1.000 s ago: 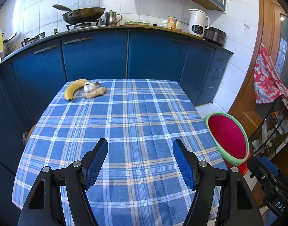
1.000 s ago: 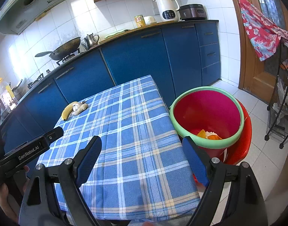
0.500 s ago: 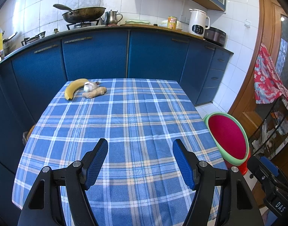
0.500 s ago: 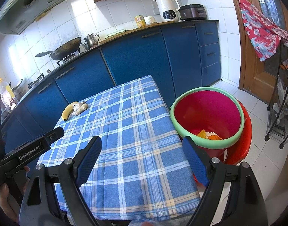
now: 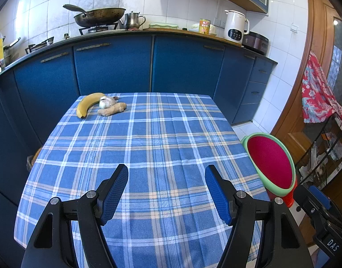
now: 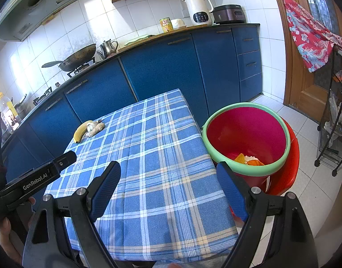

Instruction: Collect trash

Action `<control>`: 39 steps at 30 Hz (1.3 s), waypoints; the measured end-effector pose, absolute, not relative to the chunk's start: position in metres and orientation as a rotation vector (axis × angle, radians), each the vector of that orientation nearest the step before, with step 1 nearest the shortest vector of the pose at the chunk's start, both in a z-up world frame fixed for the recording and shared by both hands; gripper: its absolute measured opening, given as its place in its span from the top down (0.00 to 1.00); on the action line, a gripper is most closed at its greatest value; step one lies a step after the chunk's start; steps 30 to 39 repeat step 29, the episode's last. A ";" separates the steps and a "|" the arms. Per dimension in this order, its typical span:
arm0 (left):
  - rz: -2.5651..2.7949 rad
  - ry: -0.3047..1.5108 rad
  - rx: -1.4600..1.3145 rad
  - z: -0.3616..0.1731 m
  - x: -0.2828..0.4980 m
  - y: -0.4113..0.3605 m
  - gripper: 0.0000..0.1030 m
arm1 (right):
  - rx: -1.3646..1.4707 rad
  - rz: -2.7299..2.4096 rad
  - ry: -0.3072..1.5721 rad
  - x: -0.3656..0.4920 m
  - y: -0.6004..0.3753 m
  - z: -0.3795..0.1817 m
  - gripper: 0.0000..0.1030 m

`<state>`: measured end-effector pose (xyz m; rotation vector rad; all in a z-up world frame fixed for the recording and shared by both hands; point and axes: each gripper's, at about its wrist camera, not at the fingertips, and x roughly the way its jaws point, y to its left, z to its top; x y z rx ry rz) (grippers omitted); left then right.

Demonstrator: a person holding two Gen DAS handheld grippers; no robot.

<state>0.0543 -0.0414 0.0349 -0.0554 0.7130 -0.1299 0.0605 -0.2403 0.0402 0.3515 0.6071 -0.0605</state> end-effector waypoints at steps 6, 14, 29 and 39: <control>-0.130 0.713 -0.055 0.035 0.055 -0.042 0.30 | 0.351 -0.060 0.606 0.061 -0.241 0.040 0.16; -0.131 0.713 -0.056 0.035 0.054 -0.042 0.30 | 0.350 -0.061 0.604 0.061 -0.241 0.041 0.16; -0.135 0.718 -0.056 0.037 0.054 -0.044 0.30 | 0.345 -0.060 0.601 0.061 -0.236 0.042 0.16; -0.135 0.718 -0.056 0.037 0.054 -0.044 0.30 | 0.345 -0.060 0.601 0.061 -0.236 0.042 0.16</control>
